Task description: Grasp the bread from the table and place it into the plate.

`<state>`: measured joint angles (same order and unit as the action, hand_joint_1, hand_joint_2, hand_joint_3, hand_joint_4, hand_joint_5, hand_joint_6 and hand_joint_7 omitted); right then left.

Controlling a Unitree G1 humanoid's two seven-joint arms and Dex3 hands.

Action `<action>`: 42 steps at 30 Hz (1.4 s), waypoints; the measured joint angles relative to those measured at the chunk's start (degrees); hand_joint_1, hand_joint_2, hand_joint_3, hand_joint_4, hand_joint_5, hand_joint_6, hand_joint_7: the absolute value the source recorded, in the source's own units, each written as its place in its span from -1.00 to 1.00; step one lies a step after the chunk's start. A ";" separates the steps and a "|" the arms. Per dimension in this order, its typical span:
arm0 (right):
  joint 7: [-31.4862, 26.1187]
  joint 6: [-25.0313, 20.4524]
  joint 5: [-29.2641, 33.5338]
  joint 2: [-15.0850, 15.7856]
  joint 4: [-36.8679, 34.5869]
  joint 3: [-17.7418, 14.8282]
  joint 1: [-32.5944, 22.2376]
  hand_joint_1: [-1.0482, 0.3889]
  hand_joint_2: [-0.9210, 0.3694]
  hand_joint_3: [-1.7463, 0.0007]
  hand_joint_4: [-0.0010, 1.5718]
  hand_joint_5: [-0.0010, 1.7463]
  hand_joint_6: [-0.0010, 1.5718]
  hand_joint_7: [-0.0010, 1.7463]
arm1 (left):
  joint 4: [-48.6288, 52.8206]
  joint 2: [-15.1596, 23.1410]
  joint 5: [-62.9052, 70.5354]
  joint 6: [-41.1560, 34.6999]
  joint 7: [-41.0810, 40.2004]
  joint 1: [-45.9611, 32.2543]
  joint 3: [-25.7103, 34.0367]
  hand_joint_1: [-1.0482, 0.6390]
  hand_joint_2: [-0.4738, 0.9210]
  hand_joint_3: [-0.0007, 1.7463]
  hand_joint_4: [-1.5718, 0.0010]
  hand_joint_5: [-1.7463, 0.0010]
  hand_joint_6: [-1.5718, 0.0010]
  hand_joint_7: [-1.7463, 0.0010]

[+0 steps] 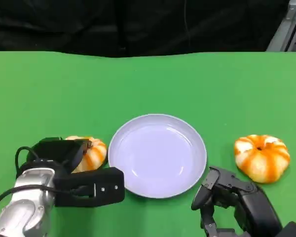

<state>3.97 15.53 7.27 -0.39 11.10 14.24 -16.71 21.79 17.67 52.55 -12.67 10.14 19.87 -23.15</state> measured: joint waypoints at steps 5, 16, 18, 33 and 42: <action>0.00 -0.01 0.00 -0.01 0.01 0.05 0.01 0.67 -0.10 -0.67 0.05 0.96 -0.08 0.74 | 7.16 0.82 -5.60 12.04 -16.03 0.25 2.37 0.03 0.96 -0.58 -0.04 -0.93 -0.01 -0.35; -0.52 0.06 0.10 -0.14 0.09 0.01 -0.10 0.64 -0.08 -0.69 0.08 0.96 -0.07 0.74 | 0.17 3.68 5.05 6.90 -31.39 -1.25 0.49 -0.10 0.88 -0.93 -0.11 -1.00 -0.04 -0.38; -0.57 0.06 0.12 -0.14 0.09 0.01 -0.16 0.63 -0.07 -0.68 0.08 0.95 -0.07 0.74 | -1.07 3.76 6.46 5.65 -33.32 -1.30 0.36 -0.14 0.93 -0.94 -0.11 -1.00 0.09 -0.67; -1.06 0.81 0.43 -0.17 0.10 0.19 -0.20 0.65 -0.08 -0.70 0.08 0.96 -0.06 0.75 | -8.46 0.06 -0.61 16.97 -34.51 -1.98 -1.63 0.00 0.36 0.16 -0.14 -1.00 0.11 -0.99; -1.04 0.49 0.46 -0.17 0.66 0.23 -0.38 0.66 -0.07 -0.70 0.08 0.96 -0.06 0.74 | -7.72 -5.45 -1.64 15.47 -28.08 0.02 -3.77 0.00 0.32 0.18 -0.13 -1.00 0.10 -1.00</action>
<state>2.93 16.02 7.73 -0.56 11.76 14.47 -17.09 14.07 12.22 50.92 2.80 -17.94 19.88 -26.92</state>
